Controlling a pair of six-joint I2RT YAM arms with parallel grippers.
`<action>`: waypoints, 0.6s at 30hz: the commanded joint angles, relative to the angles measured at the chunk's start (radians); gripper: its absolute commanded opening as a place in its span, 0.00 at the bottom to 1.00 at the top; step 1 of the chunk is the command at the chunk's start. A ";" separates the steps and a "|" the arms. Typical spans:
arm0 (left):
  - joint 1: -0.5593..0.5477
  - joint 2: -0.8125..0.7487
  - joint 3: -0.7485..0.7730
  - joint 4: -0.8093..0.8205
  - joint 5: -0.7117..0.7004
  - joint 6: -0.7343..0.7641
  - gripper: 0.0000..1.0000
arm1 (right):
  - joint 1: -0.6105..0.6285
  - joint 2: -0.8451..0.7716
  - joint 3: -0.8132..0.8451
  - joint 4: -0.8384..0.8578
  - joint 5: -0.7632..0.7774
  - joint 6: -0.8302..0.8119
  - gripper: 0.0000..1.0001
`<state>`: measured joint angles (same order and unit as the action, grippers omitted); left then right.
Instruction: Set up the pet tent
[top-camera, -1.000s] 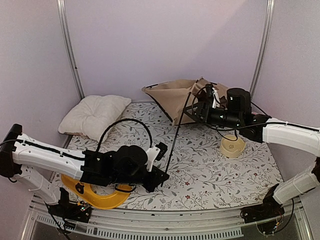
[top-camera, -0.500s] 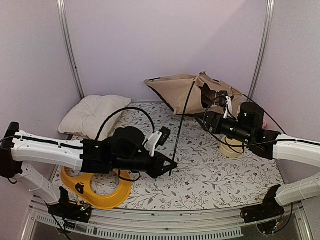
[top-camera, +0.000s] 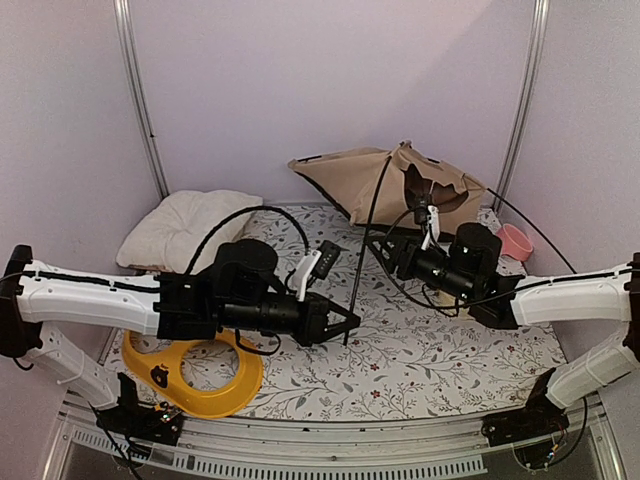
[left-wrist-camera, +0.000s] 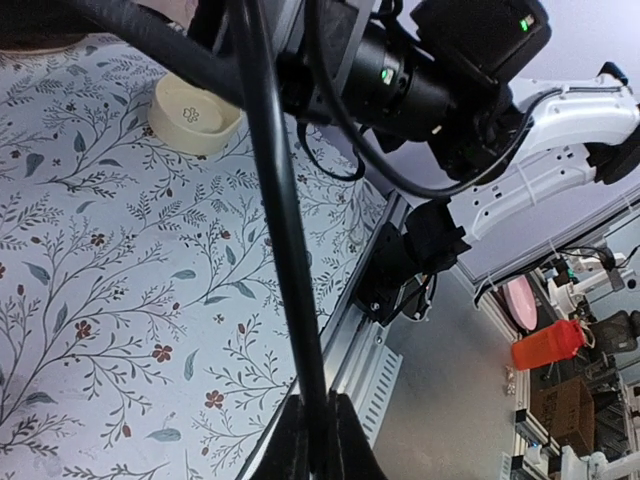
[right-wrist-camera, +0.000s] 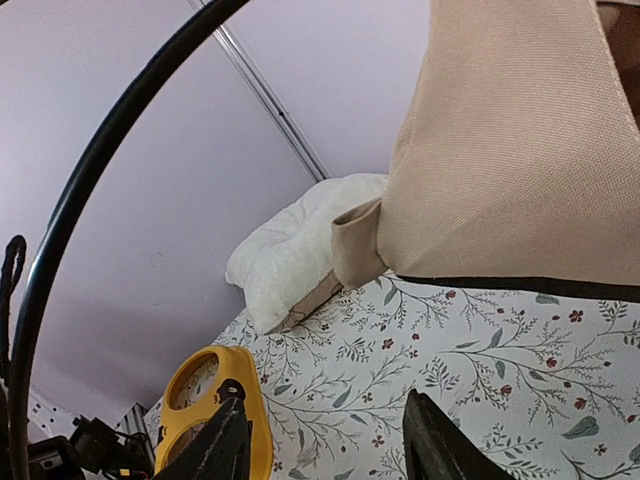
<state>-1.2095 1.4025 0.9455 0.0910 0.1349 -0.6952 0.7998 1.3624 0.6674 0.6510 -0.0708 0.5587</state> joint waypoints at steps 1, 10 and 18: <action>0.038 -0.008 0.026 0.098 0.034 0.000 0.00 | 0.091 0.042 -0.025 0.171 0.290 -0.223 0.54; 0.068 -0.001 0.050 0.115 0.102 -0.009 0.00 | 0.187 0.303 -0.092 0.806 0.550 -0.672 0.58; 0.073 0.020 0.061 0.148 0.153 -0.028 0.00 | 0.236 0.596 0.059 1.182 0.681 -1.039 0.67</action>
<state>-1.1564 1.4063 0.9791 0.1593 0.2726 -0.7341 1.0199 1.8950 0.6334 1.4902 0.5083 -0.2619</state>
